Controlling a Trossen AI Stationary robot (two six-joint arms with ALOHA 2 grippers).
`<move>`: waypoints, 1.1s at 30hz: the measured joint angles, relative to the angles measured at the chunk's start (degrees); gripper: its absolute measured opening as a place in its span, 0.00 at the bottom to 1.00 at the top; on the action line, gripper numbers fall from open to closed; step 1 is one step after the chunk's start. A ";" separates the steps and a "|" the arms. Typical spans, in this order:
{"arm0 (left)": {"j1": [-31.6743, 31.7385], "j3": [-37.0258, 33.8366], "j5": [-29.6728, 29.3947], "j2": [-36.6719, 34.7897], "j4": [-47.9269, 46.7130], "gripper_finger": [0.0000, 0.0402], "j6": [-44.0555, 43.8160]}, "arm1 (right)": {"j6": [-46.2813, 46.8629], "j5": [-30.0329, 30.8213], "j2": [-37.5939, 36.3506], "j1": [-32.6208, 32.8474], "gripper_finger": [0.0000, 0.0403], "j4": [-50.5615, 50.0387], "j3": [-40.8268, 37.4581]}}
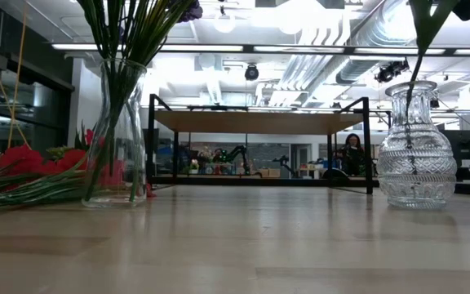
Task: Pick and place flowers into a vace then onto a shelf
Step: Put the red flower into the right transparent flower vase
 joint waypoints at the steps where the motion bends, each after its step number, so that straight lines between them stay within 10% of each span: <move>1: -0.02 0.00 0.00 0.00 0.00 0.48 -0.01 | 0.02 -0.24 -0.11 -0.02 0.34 -0.20 0.00; 33: 0.00 0.00 0.00 0.00 -0.13 0.48 0.00 | 6.09 -18.81 -7.14 -0.02 0.44 -7.49 0.04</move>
